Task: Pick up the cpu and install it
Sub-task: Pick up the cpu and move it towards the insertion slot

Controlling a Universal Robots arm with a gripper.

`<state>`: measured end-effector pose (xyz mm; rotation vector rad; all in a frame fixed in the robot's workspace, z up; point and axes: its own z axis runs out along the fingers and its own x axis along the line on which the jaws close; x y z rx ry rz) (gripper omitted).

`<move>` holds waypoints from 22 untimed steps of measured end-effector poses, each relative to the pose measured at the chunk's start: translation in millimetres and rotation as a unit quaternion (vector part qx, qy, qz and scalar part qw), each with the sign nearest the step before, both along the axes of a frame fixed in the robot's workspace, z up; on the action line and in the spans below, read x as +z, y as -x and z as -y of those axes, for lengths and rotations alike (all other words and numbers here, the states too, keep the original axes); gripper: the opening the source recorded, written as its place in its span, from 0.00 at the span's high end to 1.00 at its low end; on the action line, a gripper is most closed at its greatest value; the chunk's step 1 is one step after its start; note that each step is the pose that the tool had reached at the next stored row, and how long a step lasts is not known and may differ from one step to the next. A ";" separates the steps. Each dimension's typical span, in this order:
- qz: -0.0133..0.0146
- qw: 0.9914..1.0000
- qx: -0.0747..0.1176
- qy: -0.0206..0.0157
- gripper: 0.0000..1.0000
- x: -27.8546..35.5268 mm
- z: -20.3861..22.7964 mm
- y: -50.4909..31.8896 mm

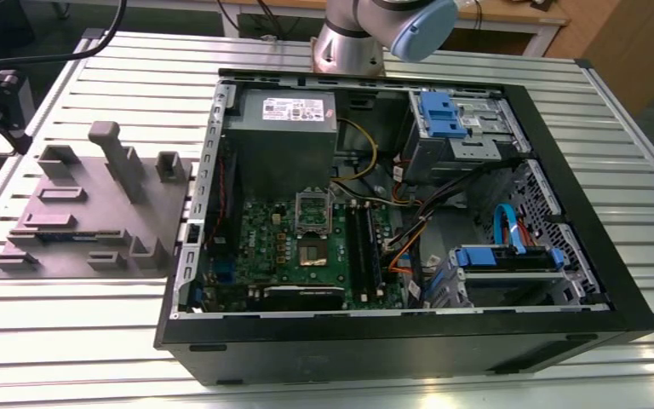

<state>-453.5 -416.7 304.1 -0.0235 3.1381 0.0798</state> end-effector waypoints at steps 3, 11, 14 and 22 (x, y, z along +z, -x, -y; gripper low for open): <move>0.000 1.000 0.000 0.000 0.53 -0.3 0.0 -0.6; 0.000 1.000 0.000 0.000 0.53 0.5 0.0 -0.8; 0.000 1.000 0.000 0.000 0.53 1.9 0.0 -0.8; 0.000 1.000 0.000 0.000 0.53 8.9 0.0 -0.8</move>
